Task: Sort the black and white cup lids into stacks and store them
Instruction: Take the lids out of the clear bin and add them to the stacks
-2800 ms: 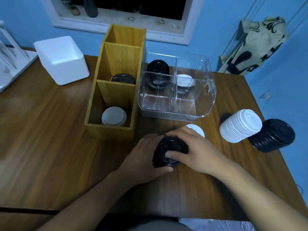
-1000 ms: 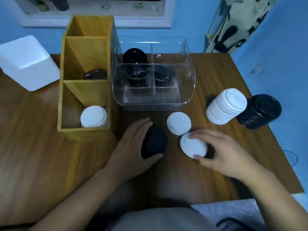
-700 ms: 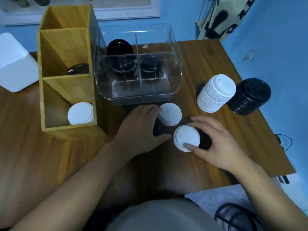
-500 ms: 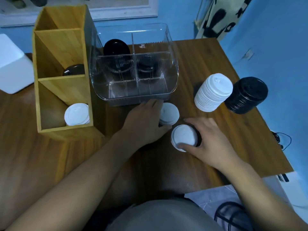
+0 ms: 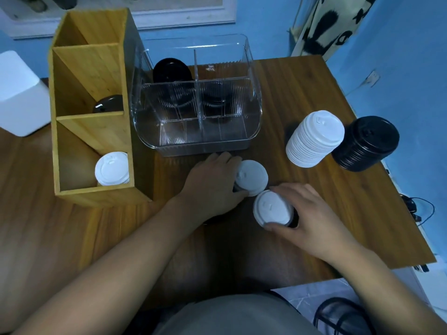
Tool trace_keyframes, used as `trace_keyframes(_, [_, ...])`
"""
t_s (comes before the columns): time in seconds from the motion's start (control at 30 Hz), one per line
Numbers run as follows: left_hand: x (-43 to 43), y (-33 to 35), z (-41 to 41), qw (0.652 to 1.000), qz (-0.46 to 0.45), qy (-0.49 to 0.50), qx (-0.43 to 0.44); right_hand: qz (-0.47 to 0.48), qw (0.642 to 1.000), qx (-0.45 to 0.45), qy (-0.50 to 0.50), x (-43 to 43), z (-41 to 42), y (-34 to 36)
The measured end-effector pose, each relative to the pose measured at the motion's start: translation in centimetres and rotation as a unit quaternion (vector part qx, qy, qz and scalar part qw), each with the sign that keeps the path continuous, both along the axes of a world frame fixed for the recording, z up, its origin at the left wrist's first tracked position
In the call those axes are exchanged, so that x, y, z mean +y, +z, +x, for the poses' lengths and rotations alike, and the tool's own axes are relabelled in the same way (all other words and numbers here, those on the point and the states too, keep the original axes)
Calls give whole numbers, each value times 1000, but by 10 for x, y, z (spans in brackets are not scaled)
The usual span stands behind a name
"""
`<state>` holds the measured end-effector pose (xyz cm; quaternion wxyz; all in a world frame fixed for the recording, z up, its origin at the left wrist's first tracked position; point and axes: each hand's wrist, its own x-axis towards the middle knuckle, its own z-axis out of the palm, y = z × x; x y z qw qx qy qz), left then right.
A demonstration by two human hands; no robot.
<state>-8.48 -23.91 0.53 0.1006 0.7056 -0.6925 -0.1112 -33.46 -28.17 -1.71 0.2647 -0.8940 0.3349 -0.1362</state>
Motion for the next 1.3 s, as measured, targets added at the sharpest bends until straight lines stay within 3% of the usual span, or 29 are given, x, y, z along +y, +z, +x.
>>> trace_keyframes(0.17, [-2,-4,6,999,11,-3,41,17,998,-40,53,-17,-8,25])
trace_keyframes(0.33, [1,-8,8,998,-1,-10,63,6,996,-21,84,-40,30,28])
trace_keyframes(0.8, [3,-14,5,998,-33,-7,46,47,990,46,123,-60,54,23])
trace_keyframes(1.3, [-4,-2,7,999,34,-24,3,71,989,59,117,-59,58,25])
